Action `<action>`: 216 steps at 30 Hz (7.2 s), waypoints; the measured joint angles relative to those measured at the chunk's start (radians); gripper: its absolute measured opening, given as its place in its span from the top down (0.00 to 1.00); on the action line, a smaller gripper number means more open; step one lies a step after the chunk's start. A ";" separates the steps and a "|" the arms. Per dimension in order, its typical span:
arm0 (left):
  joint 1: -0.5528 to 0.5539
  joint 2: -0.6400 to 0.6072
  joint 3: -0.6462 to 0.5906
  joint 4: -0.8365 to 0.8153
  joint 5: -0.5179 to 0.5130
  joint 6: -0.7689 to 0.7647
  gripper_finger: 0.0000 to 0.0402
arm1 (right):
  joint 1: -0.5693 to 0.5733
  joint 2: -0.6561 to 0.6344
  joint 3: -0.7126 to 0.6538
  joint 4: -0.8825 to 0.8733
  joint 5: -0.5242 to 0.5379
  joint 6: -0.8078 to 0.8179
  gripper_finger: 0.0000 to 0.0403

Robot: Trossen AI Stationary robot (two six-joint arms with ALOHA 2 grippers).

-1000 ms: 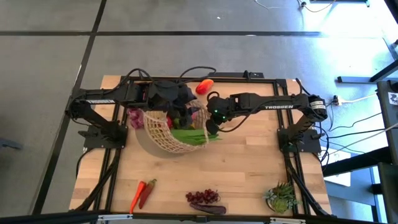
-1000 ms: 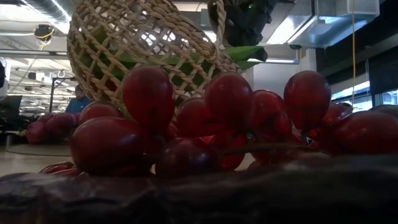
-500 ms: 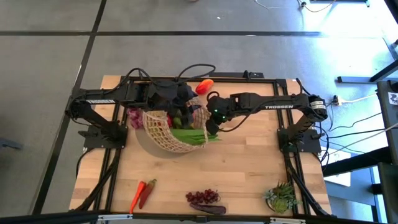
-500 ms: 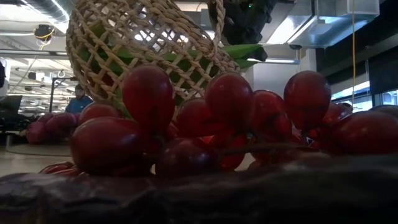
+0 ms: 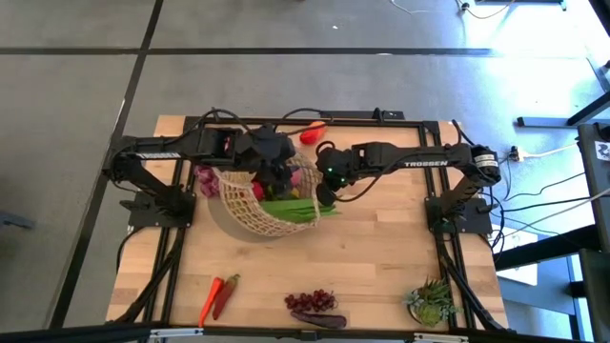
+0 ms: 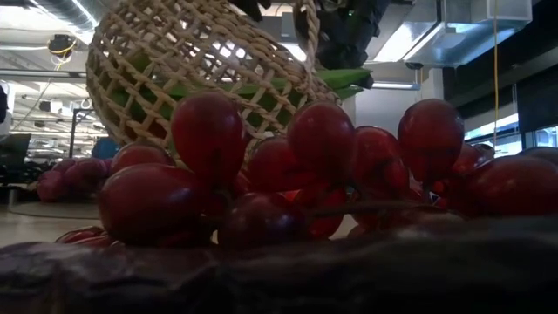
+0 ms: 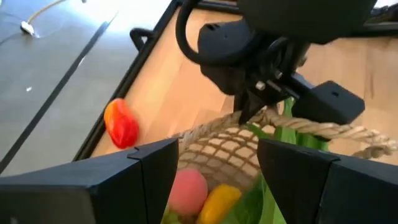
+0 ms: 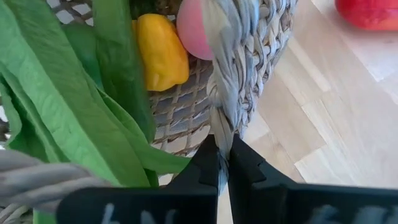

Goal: Build produce basket
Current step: Adjust the brown basket

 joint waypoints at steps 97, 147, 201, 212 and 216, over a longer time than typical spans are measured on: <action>0.106 0.008 -0.004 -0.099 0.128 -0.138 0.48 | 0.158 0.110 0.349 0.105 -0.349 -0.664 0.72; 0.141 -0.067 -0.005 0.088 0.380 -0.191 0.48 | 0.221 0.273 0.354 0.029 -0.111 -0.889 0.76; 0.189 -0.057 -0.004 0.150 0.686 -0.204 0.48 | 0.237 0.271 0.356 0.191 0.529 -1.016 0.76; 0.188 -0.062 0.000 0.156 0.688 -0.194 0.48 | 0.240 0.272 0.354 0.306 0.663 -1.135 0.76; 0.188 -0.061 -0.001 0.150 0.689 -0.199 0.48 | 0.249 0.272 0.354 0.294 0.599 -1.126 0.76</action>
